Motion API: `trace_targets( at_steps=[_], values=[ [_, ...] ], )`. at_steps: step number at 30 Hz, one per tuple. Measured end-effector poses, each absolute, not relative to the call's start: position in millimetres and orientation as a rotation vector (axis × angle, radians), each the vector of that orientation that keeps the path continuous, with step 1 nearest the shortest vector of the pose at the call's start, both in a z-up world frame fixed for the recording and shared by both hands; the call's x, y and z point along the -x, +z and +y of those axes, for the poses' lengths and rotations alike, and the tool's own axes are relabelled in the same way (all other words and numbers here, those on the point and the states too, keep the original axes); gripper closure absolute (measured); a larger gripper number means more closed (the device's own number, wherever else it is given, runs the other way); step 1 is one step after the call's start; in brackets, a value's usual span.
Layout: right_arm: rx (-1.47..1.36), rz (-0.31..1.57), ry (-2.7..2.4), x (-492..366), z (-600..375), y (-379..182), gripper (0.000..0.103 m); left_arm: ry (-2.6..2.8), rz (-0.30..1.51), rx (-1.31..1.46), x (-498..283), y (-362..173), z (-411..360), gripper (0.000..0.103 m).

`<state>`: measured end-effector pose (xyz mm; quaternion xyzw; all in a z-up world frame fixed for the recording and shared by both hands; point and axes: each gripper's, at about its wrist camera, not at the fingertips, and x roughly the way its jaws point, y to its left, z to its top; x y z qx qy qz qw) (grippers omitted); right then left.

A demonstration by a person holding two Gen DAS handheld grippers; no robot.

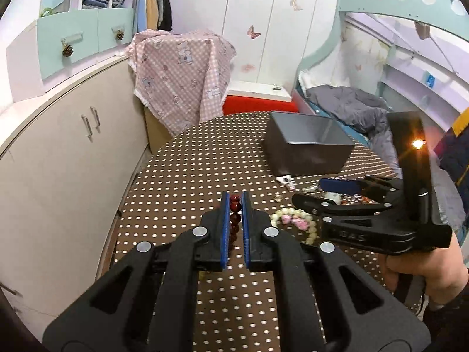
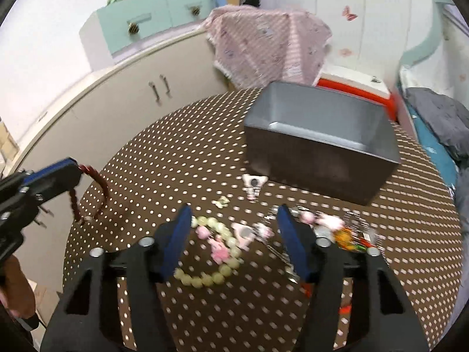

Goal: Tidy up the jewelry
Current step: 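Carry the red bead bracelet with the left tool into the grey box and release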

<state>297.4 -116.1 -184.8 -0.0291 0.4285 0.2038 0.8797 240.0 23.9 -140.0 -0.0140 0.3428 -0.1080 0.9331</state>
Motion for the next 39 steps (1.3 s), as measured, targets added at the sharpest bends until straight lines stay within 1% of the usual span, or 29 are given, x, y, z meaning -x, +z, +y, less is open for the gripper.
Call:
trace_targets(
  at_steps=[7,9,12,15,17,27,35,39],
  values=[
    [0.080,0.948,0.429,-315,-99,-202,0.067,-0.196,0.746,0.033,-250,-153,31,0.095],
    [0.094,0.959,0.428,-318,-94,-205,0.075,-0.188,0.752,0.027,-252,-154,30,0.095],
    [0.105,0.955,0.422,-319,-90,-205,0.079,-0.181,0.761,0.032,-256,-157,31,0.095],
    [0.138,0.950,0.410,-321,-86,-205,0.088,-0.181,0.766,0.031,-257,-159,30,0.095],
    [0.163,0.944,0.411,-318,-84,-205,0.091,-0.184,0.768,0.031,-257,-161,28,0.095],
    [0.194,0.909,0.414,-308,-80,-202,0.093,-0.184,0.771,0.030,-258,-162,25,0.095],
    [0.201,0.854,0.411,-297,-87,-180,0.093,-0.196,0.747,0.019,-257,-151,17,0.095],
    [0.187,0.803,0.416,-289,-97,-155,0.093,-0.220,0.714,0.013,-260,-134,12,0.095]
  ],
)
